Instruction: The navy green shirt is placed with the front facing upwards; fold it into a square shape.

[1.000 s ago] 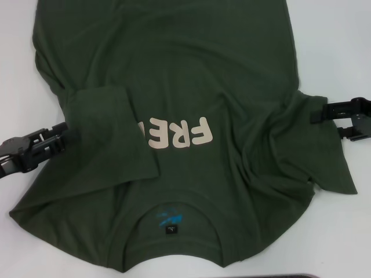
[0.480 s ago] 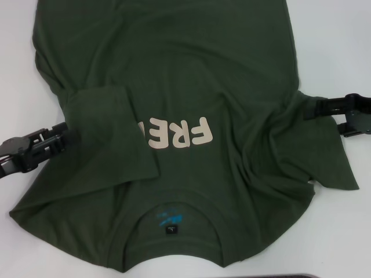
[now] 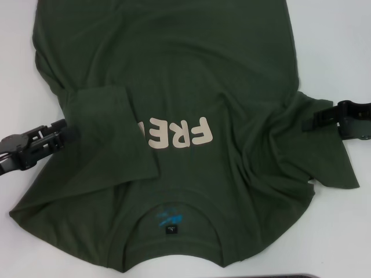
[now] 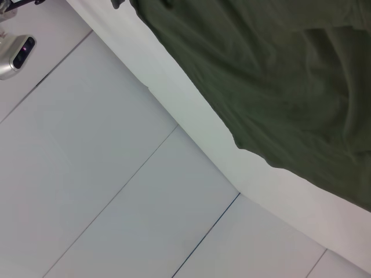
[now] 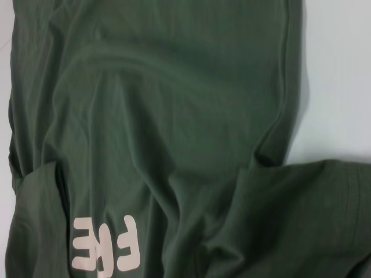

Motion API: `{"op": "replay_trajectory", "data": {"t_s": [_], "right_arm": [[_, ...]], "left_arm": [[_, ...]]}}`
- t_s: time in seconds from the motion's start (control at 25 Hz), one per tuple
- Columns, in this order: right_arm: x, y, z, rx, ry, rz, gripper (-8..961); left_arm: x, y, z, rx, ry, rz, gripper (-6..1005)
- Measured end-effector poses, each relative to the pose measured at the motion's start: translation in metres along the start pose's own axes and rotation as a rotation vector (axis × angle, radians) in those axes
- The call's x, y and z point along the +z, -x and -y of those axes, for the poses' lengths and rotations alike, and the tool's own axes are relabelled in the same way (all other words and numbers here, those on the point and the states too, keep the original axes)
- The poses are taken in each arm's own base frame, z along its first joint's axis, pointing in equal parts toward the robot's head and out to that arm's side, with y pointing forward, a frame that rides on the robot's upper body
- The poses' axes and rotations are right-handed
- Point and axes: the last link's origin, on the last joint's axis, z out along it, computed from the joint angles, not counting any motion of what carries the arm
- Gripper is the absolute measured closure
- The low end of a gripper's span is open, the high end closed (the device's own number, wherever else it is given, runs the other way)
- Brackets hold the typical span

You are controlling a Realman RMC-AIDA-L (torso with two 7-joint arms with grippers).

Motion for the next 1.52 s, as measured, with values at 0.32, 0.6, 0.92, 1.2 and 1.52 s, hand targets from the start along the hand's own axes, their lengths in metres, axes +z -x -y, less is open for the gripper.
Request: {"op": "replay_trajectory", "data": {"t_s": [0.32,0.6,0.92,1.2,1.52], "right_arm": [[-0.002,0.001,-0.001,-0.003,0.001,-0.003,541],[-0.007,0.001,0.0,-0.003,0.005,-0.01,783],[-0.032,0.004,0.002,-0.005,-0.018,-0.019,933],[-0.054,0.011,0.001,0.0,-0.021,0.026,931],[-0.069,0.007,0.012,0.035,-0.056,0.027,929]], "left_arm": [[0.0,0.0,0.0,0.0,0.0,-0.001,445],[0.0,0.0,0.0,0.0,0.0,-0.001,446],[0.0,0.0,0.001,-0.012,-0.004,-0.001,447],[0.0,0.0,0.001,-0.012,-0.005,-0.004,447],[0.0,-0.002,0.001,-0.009,-0.009,-0.008,447]]}}
